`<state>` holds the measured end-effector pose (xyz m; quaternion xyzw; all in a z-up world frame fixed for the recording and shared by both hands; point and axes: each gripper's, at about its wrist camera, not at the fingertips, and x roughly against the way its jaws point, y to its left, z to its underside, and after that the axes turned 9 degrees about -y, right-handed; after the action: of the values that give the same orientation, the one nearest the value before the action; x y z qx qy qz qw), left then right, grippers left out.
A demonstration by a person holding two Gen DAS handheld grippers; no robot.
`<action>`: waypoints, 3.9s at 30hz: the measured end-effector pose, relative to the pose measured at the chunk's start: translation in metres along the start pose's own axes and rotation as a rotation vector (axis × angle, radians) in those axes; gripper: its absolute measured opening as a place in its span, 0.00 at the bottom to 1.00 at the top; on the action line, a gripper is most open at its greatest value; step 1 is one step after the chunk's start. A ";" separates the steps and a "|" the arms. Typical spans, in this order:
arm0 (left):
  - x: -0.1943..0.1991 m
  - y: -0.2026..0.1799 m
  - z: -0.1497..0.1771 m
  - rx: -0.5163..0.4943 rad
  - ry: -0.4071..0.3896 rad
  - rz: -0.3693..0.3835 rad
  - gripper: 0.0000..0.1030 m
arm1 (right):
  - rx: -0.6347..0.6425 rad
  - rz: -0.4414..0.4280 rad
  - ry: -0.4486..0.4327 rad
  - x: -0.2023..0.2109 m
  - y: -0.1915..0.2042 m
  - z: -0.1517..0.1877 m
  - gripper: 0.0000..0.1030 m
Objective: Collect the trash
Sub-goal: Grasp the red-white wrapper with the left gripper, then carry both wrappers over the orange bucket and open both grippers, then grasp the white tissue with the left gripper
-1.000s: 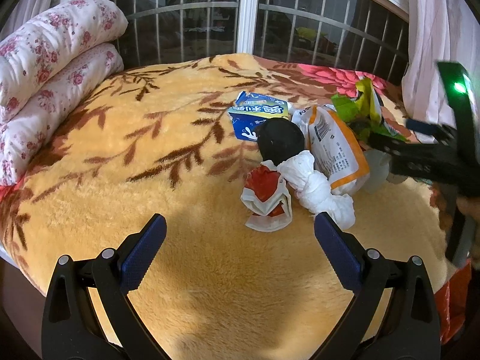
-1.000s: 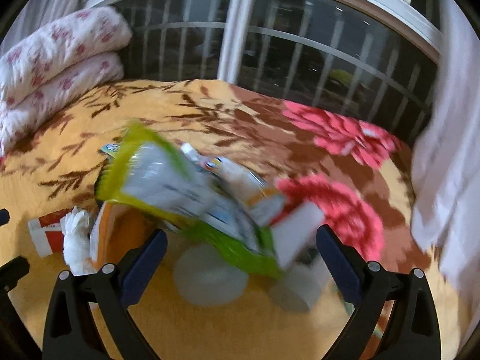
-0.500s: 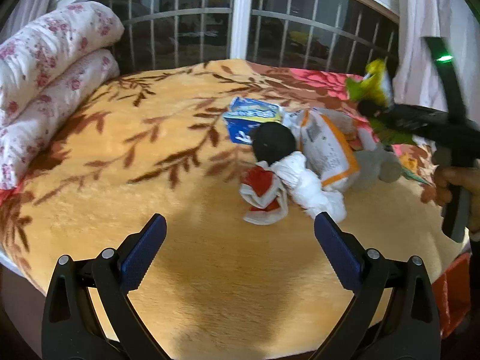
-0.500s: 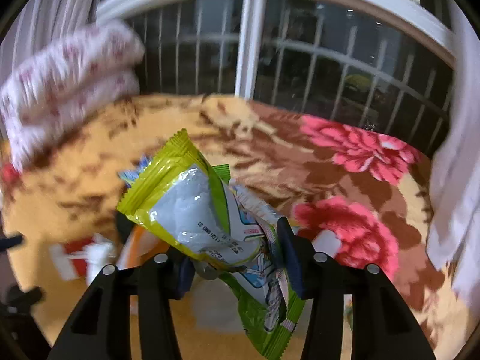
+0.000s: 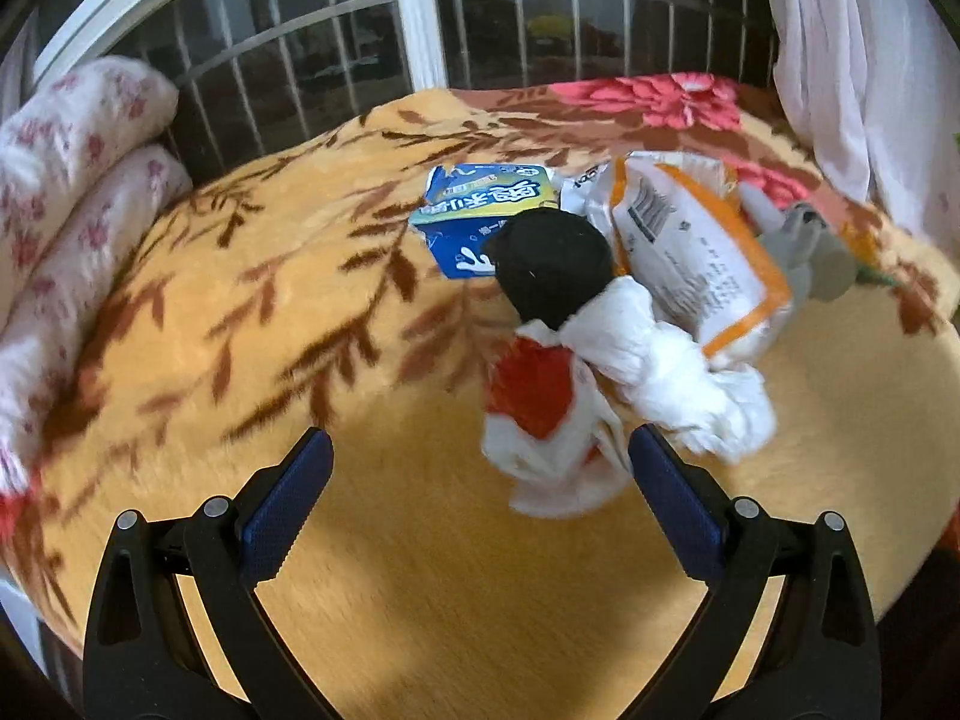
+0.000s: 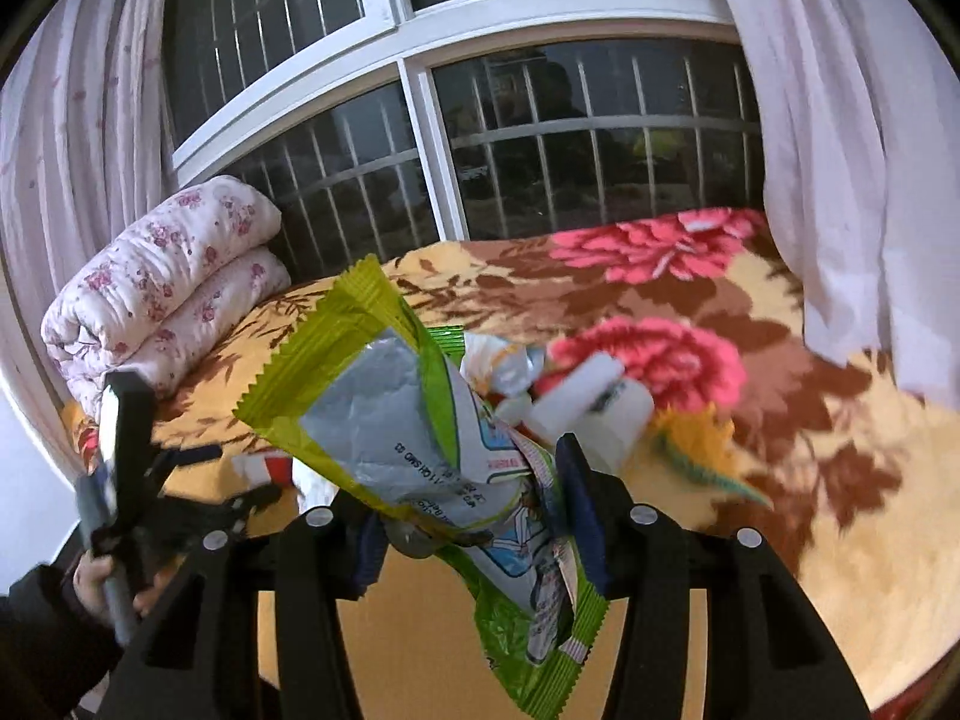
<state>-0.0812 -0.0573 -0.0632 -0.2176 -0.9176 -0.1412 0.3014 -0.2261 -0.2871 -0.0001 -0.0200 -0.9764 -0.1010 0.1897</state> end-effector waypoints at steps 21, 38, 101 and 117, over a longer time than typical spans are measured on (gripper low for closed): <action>0.017 0.000 0.008 -0.072 -0.021 0.052 0.27 | -0.030 -0.024 0.047 0.014 0.020 0.035 0.49; 0.199 -0.024 0.065 0.041 -0.173 0.279 0.27 | 0.150 -0.150 0.011 0.129 0.108 0.047 0.49; -0.040 -0.045 -0.019 -0.606 0.081 0.490 0.87 | -0.171 0.038 0.258 0.050 0.009 0.134 0.83; 0.038 0.007 0.027 0.021 -0.028 0.107 0.31 | 0.052 -0.032 0.200 0.005 0.053 0.061 0.83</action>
<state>-0.1190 -0.0287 -0.0599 -0.2651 -0.9101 -0.1124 0.2979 -0.2490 -0.2227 -0.0431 0.0107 -0.9551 -0.0802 0.2851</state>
